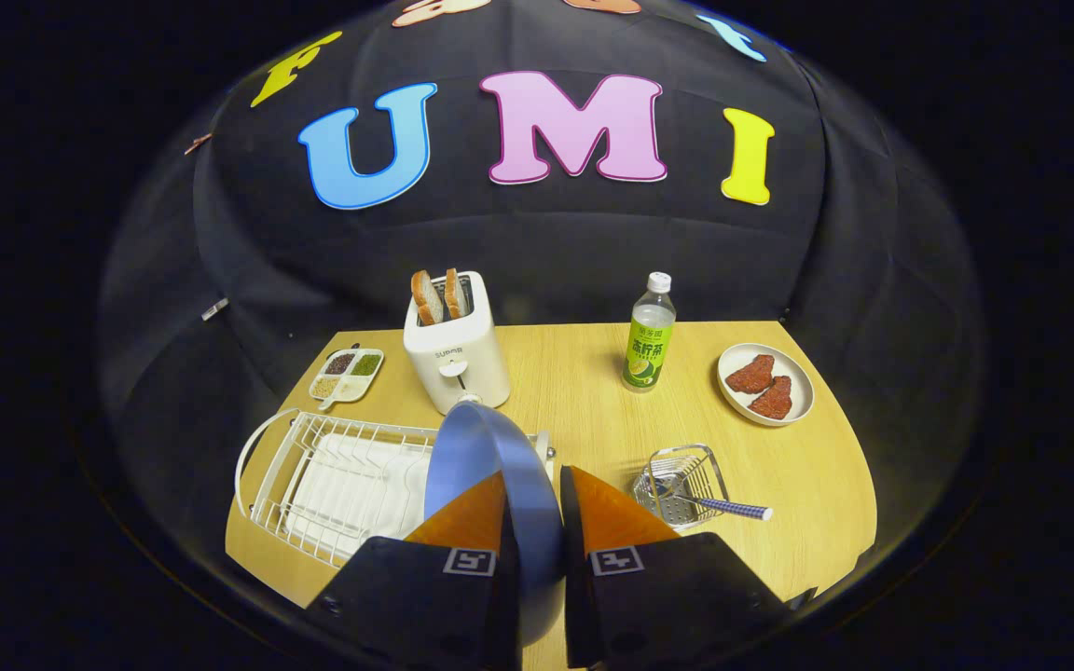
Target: Take the plate from the dish rack, then take the spoon from the basket and place it into the plate.
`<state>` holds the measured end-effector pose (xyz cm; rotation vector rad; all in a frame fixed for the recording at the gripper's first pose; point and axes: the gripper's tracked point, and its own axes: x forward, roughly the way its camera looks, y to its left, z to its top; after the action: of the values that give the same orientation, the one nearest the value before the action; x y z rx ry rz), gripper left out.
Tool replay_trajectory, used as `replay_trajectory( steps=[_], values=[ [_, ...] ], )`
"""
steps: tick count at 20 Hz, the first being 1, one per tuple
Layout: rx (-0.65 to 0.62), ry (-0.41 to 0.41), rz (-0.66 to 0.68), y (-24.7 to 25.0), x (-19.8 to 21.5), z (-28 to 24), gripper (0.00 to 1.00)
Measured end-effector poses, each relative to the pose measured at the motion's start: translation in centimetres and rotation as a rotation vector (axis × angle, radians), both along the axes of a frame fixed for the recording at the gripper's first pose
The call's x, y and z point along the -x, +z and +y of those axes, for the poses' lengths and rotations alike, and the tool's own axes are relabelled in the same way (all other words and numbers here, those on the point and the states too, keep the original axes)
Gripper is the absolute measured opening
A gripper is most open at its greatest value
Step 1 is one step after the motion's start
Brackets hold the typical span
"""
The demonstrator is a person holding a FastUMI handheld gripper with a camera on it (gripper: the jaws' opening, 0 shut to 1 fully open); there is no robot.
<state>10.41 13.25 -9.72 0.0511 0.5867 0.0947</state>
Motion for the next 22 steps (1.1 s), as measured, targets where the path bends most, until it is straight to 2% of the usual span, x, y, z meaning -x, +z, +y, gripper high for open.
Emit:
replay_trajectory(
  steps=[5,9,15,19,22],
  values=[
    [-0.079,0.035,-0.043,3.4,5.2,-3.7,0.22],
    [-0.154,0.018,-0.056,3.5,9.2,-7.6,0.22],
    [-0.246,-0.040,0.055,-2.2,14.0,-13.4,0.22],
    [-0.309,-0.071,0.137,-6.4,14.0,-16.3,0.22],
    [-0.340,-0.054,0.197,-9.7,12.6,-17.1,0.22]
  ],
)
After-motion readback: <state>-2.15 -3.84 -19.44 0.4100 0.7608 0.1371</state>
